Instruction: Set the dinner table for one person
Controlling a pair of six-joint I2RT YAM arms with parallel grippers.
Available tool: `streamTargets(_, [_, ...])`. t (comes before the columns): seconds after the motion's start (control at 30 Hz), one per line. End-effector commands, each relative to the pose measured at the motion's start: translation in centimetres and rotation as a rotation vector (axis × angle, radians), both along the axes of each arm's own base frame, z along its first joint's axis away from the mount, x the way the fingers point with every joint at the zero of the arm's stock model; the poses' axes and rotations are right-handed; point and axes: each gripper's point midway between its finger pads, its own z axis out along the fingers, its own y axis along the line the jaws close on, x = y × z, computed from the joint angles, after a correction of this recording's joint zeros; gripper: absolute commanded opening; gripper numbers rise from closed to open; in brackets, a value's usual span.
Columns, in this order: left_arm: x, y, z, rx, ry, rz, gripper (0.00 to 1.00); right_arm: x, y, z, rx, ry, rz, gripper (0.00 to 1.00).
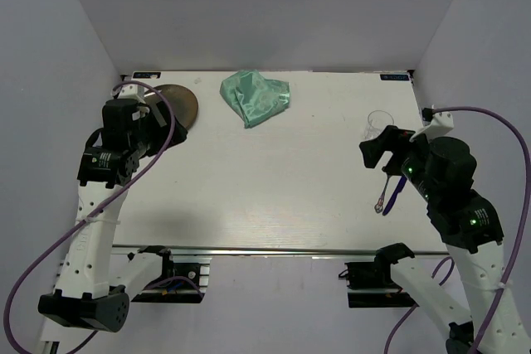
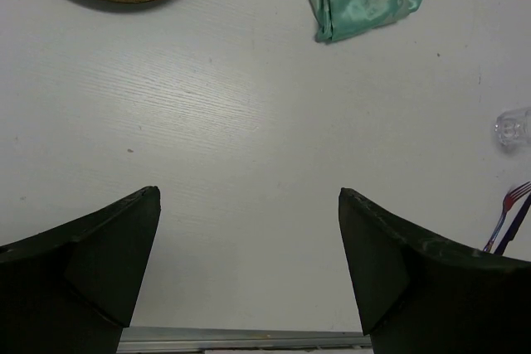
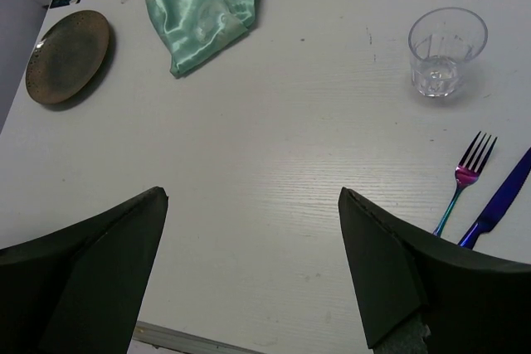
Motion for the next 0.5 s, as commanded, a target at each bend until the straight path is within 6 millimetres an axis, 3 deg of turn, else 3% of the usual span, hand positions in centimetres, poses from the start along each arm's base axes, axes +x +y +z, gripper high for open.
streamTargets(0.0, [0.6, 0.2, 0.8, 0.008, -0.043, 0.005, 0.98, 1.1, 0.3, 0.9, 0.026, -0.044, -0.008, 0.89])
streamTargets(0.1, [0.9, -1.4, 0.8, -0.036, -0.049, -0.080, 0.98, 0.9, 0.5, 1.2, 0.051, -0.080, -0.001, 0.89])
streamTargets(0.13, [1.1, -1.7, 0.8, -0.050, -0.056, -0.090, 0.98, 1.1, 0.6, 0.5, 0.063, -0.070, -0.007, 0.89])
streamTargets(0.17, [1.2, -2.0, -0.4, -0.071, -0.033, -0.089, 0.98, 1.3, 0.9, 1.0, 0.084, -0.103, 0.001, 0.89])
streamTargets(0.2, [1.7, -2.5, -0.3, -0.095, -0.053, -0.103, 0.98, 1.0, 1.0, 1.4, 0.098, -0.132, 0.013, 0.89])
streamTargets(0.23, [2.0, -2.9, -1.6, -0.122, -0.024, -0.096, 0.98, 1.1, 1.7, 0.4, 0.121, -0.114, 0.036, 0.89])
streamTargets(0.3, [3.4, -3.7, -2.0, -0.165, -0.049, -0.117, 0.98, 1.1, 2.7, 0.8, 0.159, -0.156, 0.085, 0.89])
streamTargets(0.37, [4.7, -5.2, -4.5, -0.234, 0.016, -0.151, 0.98, 1.3, 4.1, -0.4, 0.185, -0.115, 0.147, 0.89])
streamTargets(0.43, [6.9, -6.0, -5.3, -0.271, 0.001, -0.182, 0.98, 0.9, 5.8, -0.6, 0.202, -0.104, 0.251, 0.89])
streamTargets(0.47, [8.2, -6.3, -7.7, -0.294, 0.070, -0.166, 0.98, 0.9, 6.5, -1.3, 0.202, -0.083, 0.288, 0.89])
